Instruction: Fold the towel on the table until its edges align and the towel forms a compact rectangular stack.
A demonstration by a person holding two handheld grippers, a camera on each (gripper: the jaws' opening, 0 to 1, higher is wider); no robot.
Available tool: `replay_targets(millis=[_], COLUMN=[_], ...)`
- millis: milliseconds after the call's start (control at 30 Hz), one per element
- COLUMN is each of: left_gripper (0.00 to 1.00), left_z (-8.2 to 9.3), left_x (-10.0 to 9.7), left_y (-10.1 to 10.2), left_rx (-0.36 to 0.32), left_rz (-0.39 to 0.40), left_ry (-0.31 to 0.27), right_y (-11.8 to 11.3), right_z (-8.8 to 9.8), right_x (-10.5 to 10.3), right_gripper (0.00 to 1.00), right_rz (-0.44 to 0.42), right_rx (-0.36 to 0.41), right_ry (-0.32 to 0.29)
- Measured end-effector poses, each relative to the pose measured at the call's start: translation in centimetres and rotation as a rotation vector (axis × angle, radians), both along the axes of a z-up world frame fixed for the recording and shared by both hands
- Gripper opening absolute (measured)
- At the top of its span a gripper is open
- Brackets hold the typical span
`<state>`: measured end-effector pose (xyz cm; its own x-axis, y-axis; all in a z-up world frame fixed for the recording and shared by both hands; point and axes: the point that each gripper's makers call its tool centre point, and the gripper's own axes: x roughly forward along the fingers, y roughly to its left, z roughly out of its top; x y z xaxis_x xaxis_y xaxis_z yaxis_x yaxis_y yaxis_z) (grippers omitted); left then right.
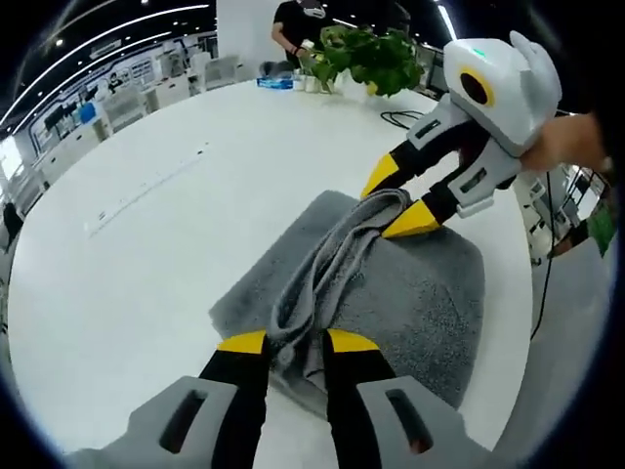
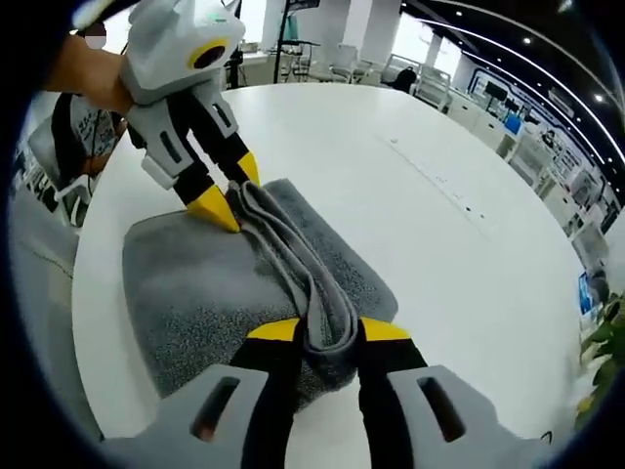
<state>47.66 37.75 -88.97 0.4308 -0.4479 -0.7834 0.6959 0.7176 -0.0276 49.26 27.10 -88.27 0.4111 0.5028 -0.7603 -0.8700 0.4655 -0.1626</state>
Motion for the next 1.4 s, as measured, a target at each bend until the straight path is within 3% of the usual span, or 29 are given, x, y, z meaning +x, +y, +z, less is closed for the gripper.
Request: replay_targets(millis=[200, 400, 700, 767, 933, 1033, 1167, 1267, 1400], left_gripper=[0.22, 0.21, 0.20, 0.20, 0.20, 0.20, 0.20, 0.23, 0.28], left_z=[0.4, 1.8, 1.1, 0.9, 1.5, 1.9, 2.4, 2.8, 3.3], left_x=[0.1, 0.9, 1.1, 1.1, 1.0, 0.9, 0.5, 0.2, -0.1], left_y=[0.1, 0.8, 1.8, 1.8, 1.7, 1.8, 2.0, 2.2, 2.3], left_rx=[-0.027, -0.027, 0.028, 0.030, 0.031, 0.028, 0.005, -0.011, -0.033], left_rz=[0.050, 0.096, 0.112, 0.109, 0.104, 0.099, 0.108, 0.123, 0.136], left_ry=[-0.008, -0.078, -0.087, -0.088, -0.101, -0.111, -0.124, -0.140, -0.164], right_y=[-0.3, -0.6, -0.9, -0.9, -1.1, -1.0, -0.8, -1.3, -1.4], right_z=[0.6, 2.3, 2.8, 2.2, 1.6, 2.4, 3.1, 2.8, 2.2], right_x=[0.3, 1.5, 1.5, 1.0, 1.0, 1.1, 0.6, 0.1, -0.7], right_gripper=[0.23, 0.21, 0.19, 0.19, 0.19, 0.22, 0.28, 0.36, 0.43], right_rz=[-0.048, -0.100, -0.126, -0.139, -0.144, -0.171, -0.236, -0.230, -0.236], right_rx=[0.037, 0.090, 0.122, 0.131, 0.113, 0.163, 0.276, 0.286, 0.305], right_ry=[-0.019, -0.085, -0.067, -0.024, -0.016, -0.025, 0.013, 0.005, 0.042])
